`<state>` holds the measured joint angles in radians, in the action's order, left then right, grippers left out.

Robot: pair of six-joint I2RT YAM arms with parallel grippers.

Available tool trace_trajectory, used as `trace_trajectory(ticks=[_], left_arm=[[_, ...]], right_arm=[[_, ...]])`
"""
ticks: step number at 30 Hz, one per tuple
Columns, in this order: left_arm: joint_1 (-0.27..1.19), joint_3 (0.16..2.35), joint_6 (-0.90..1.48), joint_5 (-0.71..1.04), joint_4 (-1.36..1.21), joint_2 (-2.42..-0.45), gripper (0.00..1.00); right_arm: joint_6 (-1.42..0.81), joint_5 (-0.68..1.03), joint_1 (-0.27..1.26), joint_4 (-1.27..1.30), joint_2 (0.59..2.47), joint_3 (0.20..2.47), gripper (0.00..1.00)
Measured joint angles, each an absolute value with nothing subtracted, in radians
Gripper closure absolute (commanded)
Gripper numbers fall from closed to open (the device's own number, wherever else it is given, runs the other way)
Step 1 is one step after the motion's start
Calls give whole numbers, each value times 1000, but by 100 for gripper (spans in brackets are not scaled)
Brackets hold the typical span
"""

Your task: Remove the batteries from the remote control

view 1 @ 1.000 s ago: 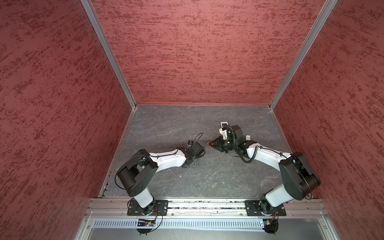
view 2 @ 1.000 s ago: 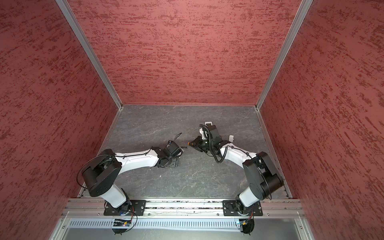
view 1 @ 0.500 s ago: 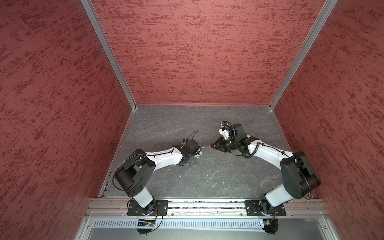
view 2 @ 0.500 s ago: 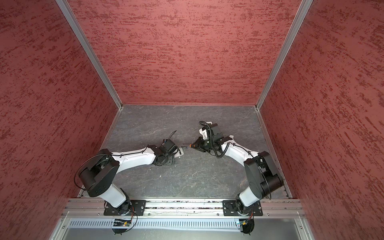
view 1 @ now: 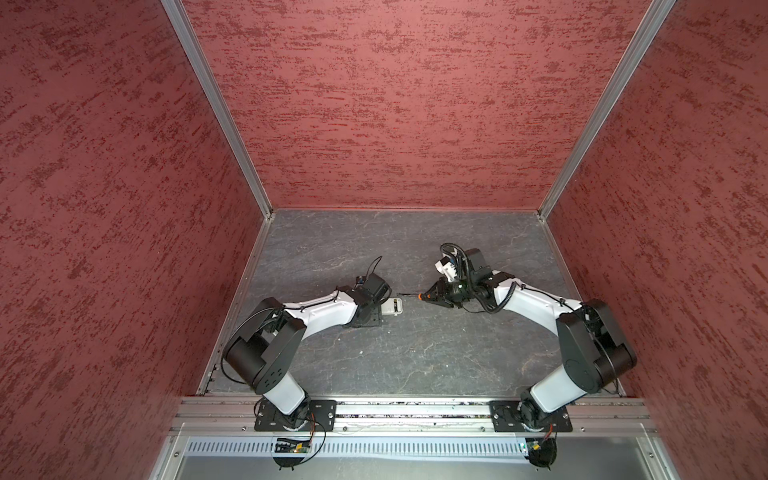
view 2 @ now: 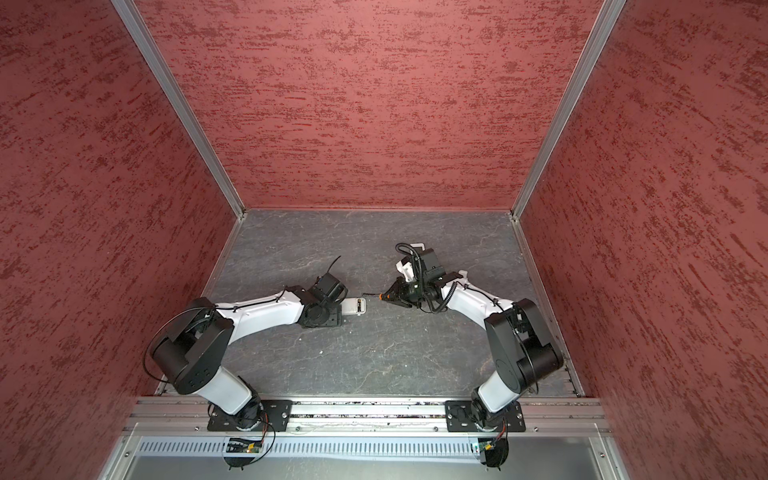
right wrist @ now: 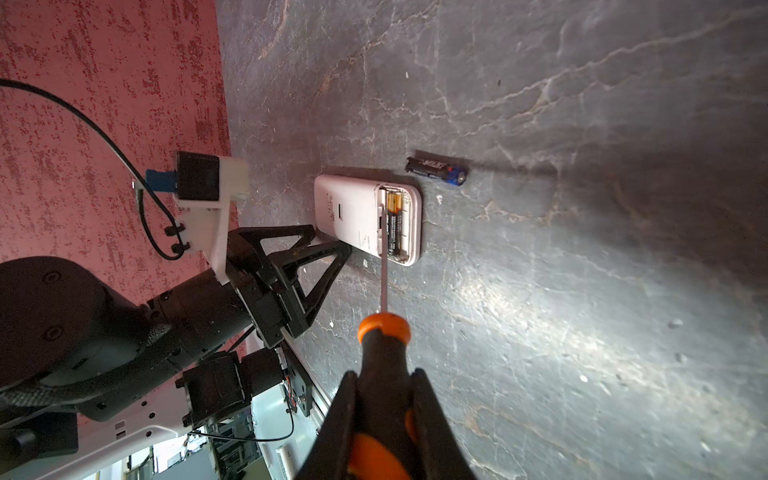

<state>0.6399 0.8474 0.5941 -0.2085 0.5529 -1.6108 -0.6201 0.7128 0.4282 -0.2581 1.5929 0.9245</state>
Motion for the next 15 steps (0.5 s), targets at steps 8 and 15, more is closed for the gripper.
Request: trace_trajectory(ticks=[8, 15], left_arm=[[605, 846, 594, -159, 550, -1597, 26], [540, 823, 596, -79, 538, -1531, 29]], right_arm=[[-619, 715, 428, -258, 1594, 925, 100], [-611, 721, 428, -260, 1601, 925, 100]])
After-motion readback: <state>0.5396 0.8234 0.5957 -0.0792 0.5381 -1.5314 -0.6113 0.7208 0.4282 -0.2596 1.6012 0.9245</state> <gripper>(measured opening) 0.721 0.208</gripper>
